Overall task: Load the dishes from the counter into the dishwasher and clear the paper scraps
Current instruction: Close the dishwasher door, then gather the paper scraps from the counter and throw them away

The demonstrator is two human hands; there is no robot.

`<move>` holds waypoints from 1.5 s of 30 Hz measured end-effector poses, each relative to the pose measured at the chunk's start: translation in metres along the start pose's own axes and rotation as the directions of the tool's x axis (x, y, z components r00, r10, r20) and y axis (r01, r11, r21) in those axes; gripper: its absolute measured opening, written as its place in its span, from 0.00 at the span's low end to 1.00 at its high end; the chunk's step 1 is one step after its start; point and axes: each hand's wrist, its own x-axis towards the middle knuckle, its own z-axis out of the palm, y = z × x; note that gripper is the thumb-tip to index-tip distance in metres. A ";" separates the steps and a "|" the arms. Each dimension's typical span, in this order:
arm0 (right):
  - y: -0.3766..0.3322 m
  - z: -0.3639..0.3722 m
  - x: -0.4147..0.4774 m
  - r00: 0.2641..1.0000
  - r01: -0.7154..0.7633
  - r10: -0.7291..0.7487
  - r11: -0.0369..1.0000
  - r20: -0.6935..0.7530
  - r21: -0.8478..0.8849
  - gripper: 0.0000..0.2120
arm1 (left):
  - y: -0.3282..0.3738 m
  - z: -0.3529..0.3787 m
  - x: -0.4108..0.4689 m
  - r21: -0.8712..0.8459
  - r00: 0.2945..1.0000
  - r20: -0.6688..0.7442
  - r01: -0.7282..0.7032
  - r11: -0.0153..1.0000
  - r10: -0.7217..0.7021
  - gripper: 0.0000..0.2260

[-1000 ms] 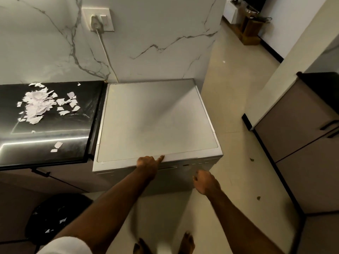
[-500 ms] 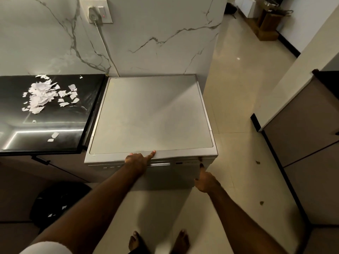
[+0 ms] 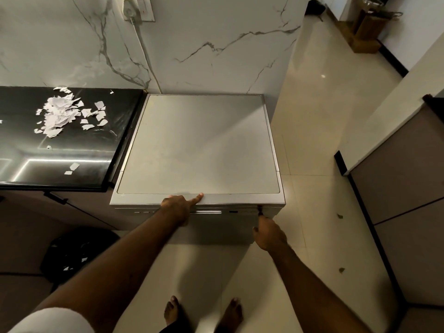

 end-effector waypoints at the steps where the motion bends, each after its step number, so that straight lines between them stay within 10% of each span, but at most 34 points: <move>1: -0.004 -0.006 -0.001 0.997 0.046 -0.047 0.999 -0.054 -0.027 0.15 | 0.000 0.000 0.000 -0.005 1.000 -0.001 0.000 1.000 0.000 0.43; 16: -0.124 -0.049 0.028 0.784 0.440 -0.476 0.879 -0.399 -0.183 0.12 | -0.085 0.025 -0.037 -0.300 0.969 -0.174 0.119 0.947 -0.177 0.32; 28: -0.319 -0.001 0.051 0.699 0.644 -0.662 0.747 -0.271 -0.163 0.20 | -0.268 0.075 -0.064 -0.401 0.924 -0.120 0.290 0.869 -0.363 0.36; 45: -0.553 0.103 0.060 0.593 0.798 -0.754 0.596 0.281 -0.085 0.38 | -0.456 0.098 -0.025 -0.410 0.961 -0.065 0.219 0.886 -0.268 0.38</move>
